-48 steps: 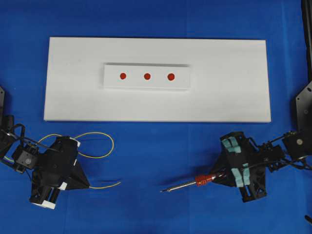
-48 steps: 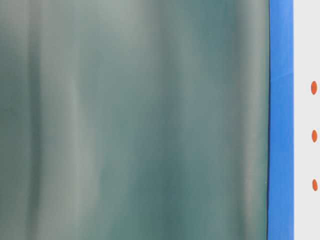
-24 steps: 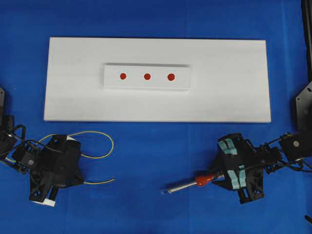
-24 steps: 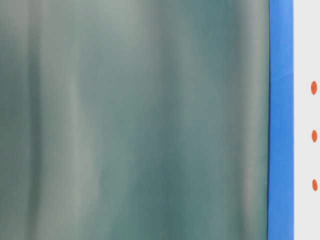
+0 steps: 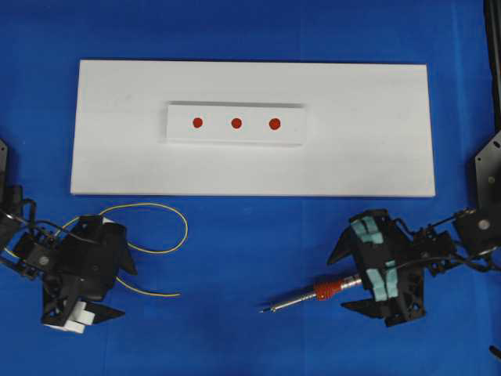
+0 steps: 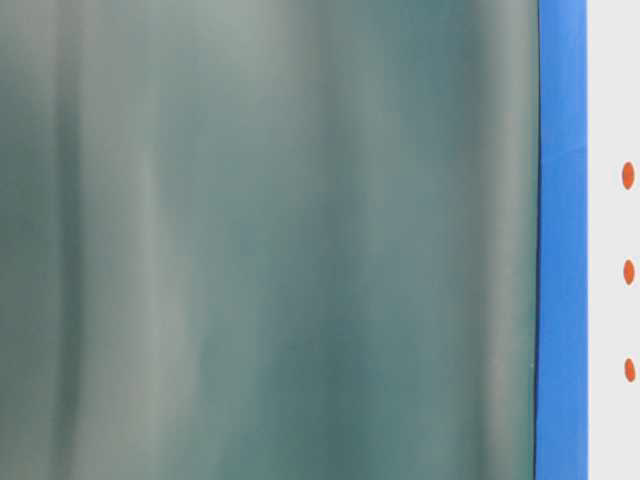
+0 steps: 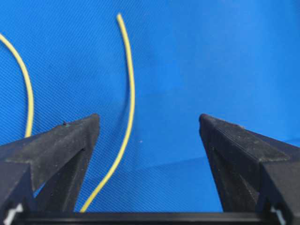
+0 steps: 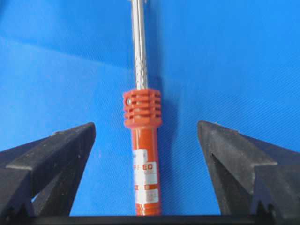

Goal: Touch the tip of the soldering iron to the tip of the solder at the mark.

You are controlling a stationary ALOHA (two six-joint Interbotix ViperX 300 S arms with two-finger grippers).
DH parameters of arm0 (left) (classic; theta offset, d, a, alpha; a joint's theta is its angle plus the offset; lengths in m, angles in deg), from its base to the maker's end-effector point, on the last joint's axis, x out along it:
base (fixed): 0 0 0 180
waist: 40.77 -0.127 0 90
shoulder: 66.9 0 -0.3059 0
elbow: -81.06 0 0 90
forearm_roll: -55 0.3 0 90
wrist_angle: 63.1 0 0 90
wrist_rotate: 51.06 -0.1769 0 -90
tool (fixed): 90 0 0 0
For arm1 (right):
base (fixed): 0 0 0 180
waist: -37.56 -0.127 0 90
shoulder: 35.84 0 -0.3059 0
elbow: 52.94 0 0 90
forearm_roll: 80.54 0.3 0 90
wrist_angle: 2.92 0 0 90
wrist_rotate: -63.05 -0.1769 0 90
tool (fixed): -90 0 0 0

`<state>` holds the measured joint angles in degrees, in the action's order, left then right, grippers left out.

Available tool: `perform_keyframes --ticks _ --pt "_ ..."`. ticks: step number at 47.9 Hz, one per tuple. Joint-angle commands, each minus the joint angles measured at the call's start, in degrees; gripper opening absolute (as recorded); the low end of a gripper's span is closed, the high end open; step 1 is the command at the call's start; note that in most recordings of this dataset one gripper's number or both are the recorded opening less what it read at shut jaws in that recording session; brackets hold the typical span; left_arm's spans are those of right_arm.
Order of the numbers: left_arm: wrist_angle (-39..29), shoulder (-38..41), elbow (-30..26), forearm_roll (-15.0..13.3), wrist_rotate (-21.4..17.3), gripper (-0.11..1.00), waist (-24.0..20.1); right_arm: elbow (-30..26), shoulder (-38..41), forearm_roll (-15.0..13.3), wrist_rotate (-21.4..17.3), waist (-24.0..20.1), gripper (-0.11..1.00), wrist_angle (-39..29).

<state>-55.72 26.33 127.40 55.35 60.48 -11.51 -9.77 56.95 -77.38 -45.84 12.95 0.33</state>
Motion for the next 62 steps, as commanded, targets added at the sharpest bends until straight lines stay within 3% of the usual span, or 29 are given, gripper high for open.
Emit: perform_keyframes --ticks 1,12,21,33,48,62 --pt "-2.29 -5.36 -1.23 -0.09 -0.53 0.82 0.0 -2.02 -5.01 -1.76 0.09 1.05 0.86 -3.43" --pt "-6.24 -15.47 -1.67 -0.09 -4.39 0.8 -3.25 -3.08 -15.38 -7.29 0.09 6.5 0.86 -10.28" --pt "-6.5 -23.73 -0.26 0.0 -9.32 0.8 -11.6 -1.58 -24.35 -12.83 0.09 13.62 0.86 -11.34" --pt "-6.33 -35.86 3.78 0.0 -15.56 0.79 -20.83 1.41 -36.83 -16.61 0.09 21.18 0.86 -12.83" --pt "-6.5 -51.5 11.87 0.0 -19.25 0.79 -23.38 8.96 -48.6 -17.49 -0.09 25.22 0.85 -13.45" --pt "-6.59 -59.77 19.86 0.0 -19.25 0.79 -23.38 18.11 -51.5 -16.7 -0.79 25.84 0.85 -5.89"
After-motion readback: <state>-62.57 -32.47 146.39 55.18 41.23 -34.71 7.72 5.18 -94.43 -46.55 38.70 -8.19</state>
